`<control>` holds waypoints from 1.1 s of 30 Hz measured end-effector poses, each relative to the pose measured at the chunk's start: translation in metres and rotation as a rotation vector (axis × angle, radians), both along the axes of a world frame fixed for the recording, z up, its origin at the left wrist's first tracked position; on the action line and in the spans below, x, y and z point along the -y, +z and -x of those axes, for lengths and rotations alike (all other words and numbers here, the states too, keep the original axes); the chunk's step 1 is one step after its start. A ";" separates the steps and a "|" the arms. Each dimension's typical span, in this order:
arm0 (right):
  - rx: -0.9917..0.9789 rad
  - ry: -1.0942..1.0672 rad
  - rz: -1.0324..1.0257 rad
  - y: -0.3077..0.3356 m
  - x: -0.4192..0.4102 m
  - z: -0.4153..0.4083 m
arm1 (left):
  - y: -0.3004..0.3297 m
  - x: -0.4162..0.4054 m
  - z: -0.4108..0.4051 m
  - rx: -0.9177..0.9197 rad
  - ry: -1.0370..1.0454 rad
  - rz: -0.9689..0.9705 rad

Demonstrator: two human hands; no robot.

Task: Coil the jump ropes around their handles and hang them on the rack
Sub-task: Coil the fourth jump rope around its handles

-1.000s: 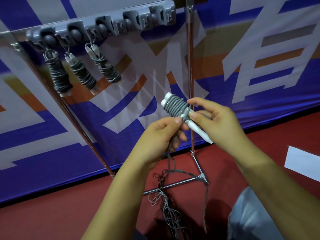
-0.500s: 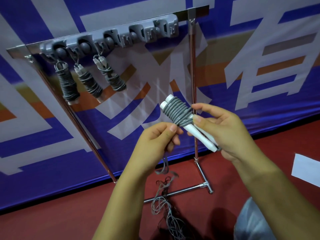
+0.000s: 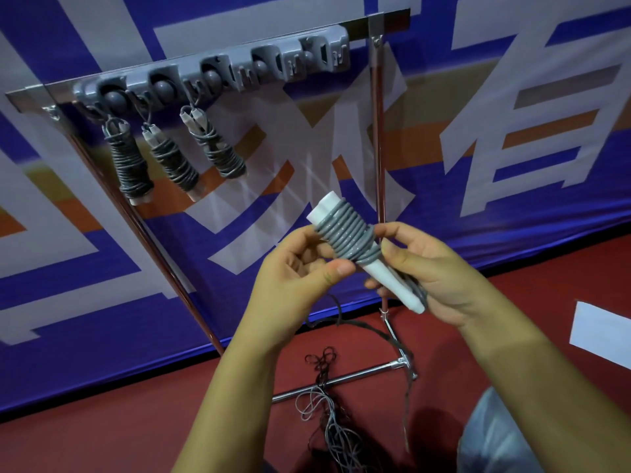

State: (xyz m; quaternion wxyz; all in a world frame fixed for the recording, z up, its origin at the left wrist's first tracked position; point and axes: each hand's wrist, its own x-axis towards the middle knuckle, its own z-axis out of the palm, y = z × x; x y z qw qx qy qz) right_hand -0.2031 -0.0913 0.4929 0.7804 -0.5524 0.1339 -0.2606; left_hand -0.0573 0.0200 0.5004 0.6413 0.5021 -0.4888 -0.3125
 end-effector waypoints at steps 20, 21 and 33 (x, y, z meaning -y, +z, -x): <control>0.079 -0.485 0.555 -0.013 -0.026 -0.015 | 0.001 0.009 0.029 -0.373 0.151 0.206; 0.083 -0.468 0.577 -0.013 -0.027 -0.014 | 0.003 0.009 0.029 -0.391 0.155 0.226; 0.242 -0.236 0.205 -0.005 -0.021 -0.009 | -0.001 0.005 0.026 -0.545 -0.091 0.235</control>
